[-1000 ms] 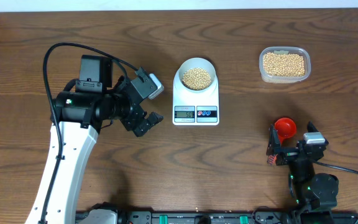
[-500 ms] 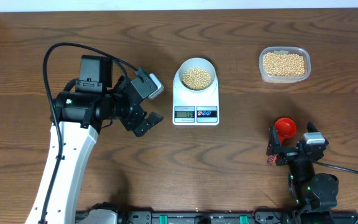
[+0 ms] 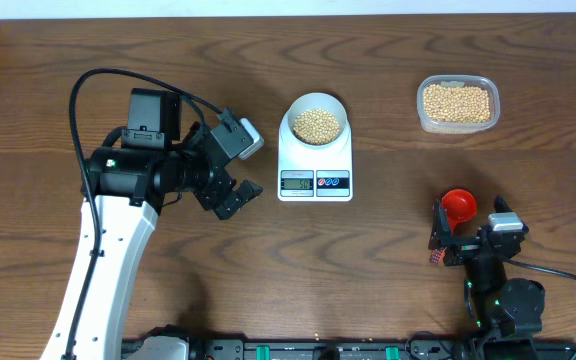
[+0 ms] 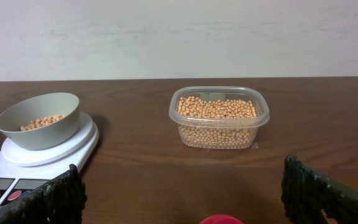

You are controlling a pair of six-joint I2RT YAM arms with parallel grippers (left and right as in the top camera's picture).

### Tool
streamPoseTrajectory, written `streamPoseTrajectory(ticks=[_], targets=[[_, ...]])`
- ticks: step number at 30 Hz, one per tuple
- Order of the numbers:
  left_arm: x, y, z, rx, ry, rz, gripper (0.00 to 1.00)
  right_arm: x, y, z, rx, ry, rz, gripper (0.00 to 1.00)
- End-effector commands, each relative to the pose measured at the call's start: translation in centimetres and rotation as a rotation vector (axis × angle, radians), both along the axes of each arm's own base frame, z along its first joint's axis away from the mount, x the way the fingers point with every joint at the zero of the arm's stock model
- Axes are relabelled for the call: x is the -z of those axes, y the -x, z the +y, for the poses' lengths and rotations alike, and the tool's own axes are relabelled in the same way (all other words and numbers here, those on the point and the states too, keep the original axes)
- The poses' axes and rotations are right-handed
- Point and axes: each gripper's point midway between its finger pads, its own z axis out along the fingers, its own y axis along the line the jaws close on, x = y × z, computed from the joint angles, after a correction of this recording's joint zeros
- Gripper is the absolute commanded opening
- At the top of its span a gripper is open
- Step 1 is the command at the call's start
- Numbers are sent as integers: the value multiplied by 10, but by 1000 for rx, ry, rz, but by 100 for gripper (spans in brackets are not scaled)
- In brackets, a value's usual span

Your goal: Scoop item into bowl and weigh 50g on scale

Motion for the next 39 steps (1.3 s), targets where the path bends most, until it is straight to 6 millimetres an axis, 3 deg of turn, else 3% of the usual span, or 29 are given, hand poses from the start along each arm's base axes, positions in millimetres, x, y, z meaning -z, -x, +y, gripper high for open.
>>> streamPoseTrajectory(ticks=[1, 24, 33, 39], targets=[[-8, 0, 0, 11, 6, -26, 98, 0, 1, 2, -9, 12, -3, 99], [-8, 1, 0, 12, 7, -27, 98, 0, 1, 2, -9, 12, -3, 99], [-17, 10, -4, 20, 41, -44, 98, 0, 1, 2, -9, 12, -3, 99], [-21, 28, -8, 38, 81, -72, 98, 0, 1, 2, -9, 12, -4, 99]])
